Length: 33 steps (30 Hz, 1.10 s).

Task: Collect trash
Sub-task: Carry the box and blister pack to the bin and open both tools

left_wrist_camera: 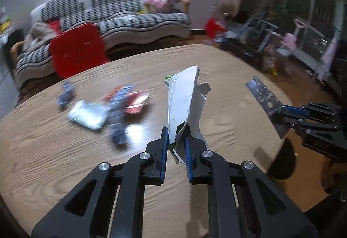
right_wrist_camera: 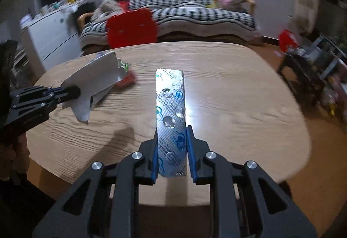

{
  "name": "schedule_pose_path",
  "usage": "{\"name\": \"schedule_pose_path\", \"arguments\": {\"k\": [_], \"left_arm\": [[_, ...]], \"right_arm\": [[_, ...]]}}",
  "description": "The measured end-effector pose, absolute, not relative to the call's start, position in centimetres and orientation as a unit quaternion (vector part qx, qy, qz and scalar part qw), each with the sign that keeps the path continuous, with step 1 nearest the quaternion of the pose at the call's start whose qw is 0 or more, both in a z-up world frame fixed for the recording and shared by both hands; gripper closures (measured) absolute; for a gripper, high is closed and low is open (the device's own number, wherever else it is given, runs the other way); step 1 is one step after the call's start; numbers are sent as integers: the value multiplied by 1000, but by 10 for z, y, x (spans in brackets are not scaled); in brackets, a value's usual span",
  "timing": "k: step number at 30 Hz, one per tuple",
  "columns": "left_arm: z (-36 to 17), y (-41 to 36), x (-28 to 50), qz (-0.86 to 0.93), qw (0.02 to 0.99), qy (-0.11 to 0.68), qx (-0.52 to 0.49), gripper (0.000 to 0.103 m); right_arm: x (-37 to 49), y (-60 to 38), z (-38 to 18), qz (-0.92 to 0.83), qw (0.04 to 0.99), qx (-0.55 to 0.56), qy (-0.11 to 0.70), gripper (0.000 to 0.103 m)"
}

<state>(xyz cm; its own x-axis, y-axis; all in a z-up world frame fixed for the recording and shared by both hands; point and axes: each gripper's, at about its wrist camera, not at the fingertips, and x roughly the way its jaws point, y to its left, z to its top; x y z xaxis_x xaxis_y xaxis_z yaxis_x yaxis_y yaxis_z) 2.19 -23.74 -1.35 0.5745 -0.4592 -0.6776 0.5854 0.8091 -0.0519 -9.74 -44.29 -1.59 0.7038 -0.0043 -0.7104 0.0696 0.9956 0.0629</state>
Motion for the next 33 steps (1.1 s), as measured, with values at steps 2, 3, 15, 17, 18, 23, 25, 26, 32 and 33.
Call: {"name": "schedule_pose_path", "arguments": {"k": [2,3,15,17,18,23,25,26,32,33], "left_arm": [[-18,-269,12,-323,873,353,94,89],[-19,-282,7,-335,869,353,94,89],[-64,-438,-78,-466,792,367,144,89],[-78,-457,-90,-480,777,377,157,89],[-83,-463,-95,-485,770,381,164,89],[-106,-489,-114,-498,747,394,196,89],[-112,-494,-115,-500,741,400,201,89],[-114,-497,-114,-500,739,402,203,89],[-119,-507,-107,-504,731,411,206,89],[-120,-509,-108,-505,730,411,207,89]], "right_arm": [[-119,-476,-19,-50,921,57,382,81],[-127,-486,-21,-60,921,60,381,81],[-241,-634,-65,-192,882,146,406,81],[-251,-647,-75,-196,871,168,417,81],[-257,-655,-82,-202,863,180,427,81],[-261,-673,-99,-214,840,202,456,81],[-263,-674,-101,-215,839,204,456,81],[-263,-672,-100,-215,840,204,456,81],[-256,-669,-98,-214,842,202,453,81],[-252,-670,-96,-214,841,203,453,81]]}}
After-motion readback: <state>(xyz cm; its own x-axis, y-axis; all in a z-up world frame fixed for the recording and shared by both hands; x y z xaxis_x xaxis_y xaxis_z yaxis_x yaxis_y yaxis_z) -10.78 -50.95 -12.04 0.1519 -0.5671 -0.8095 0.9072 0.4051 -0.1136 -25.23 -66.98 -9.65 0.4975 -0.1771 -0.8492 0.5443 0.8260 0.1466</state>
